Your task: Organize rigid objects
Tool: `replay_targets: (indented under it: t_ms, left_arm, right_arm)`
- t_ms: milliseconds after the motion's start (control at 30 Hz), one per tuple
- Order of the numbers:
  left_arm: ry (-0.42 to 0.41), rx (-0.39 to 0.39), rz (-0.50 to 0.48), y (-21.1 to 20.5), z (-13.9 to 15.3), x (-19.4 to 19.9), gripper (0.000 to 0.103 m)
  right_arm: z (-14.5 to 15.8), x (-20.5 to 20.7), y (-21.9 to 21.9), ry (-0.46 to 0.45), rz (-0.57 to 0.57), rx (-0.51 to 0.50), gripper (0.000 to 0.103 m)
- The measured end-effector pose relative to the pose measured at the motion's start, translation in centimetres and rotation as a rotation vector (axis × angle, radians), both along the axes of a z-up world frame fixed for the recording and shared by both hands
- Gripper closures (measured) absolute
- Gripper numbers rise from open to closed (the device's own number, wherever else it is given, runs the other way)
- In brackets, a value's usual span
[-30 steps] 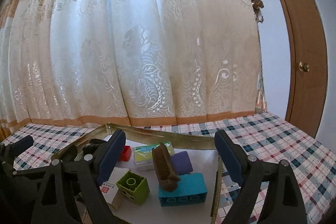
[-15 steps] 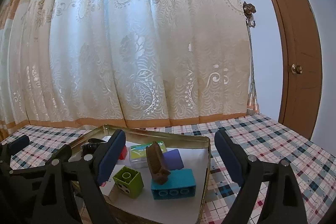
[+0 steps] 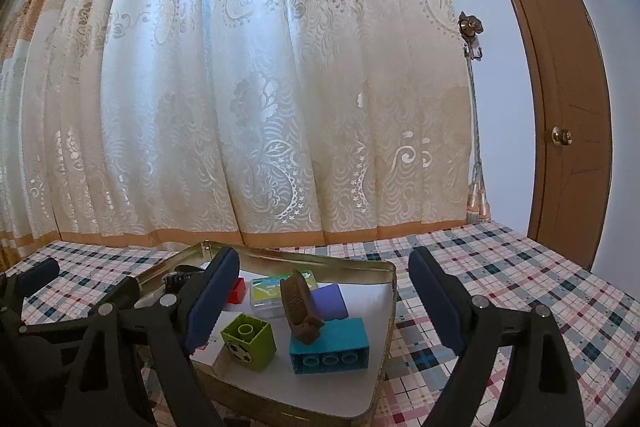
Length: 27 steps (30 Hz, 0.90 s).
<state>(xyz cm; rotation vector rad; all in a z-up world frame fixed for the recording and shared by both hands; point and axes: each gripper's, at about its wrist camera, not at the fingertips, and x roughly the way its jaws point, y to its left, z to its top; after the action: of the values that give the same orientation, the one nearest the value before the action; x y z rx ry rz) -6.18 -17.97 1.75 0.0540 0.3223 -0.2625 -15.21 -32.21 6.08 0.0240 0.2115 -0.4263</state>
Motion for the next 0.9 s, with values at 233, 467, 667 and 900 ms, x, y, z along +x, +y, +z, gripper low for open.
replay_targets:
  t_ms: [233,467,667,900]
  left_arm:
    - [0.001,0.003,0.001,-0.05,0.03,-0.04,0.000]
    - [-0.013,0.014,-0.015,-0.35,0.09,-0.30,0.000]
    - [-0.018,0.010,-0.011,-0.31,0.10,-0.41,0.000]
    - [-0.007,0.008,-0.001,-0.22,0.13,-0.38,0.000]
  right_arm:
    - [0.11,-0.76,-0.26,-0.020,-0.006,0.018,0.015]
    - [0.23,-0.74,-0.12,-0.012,0.001,0.011,0.015]
    - [0.25,-0.63,-0.04,-0.010,0.003,0.013,0.015]
    - [0.20,-0.43,-0.08,-0.001,0.002,0.016,0.014]
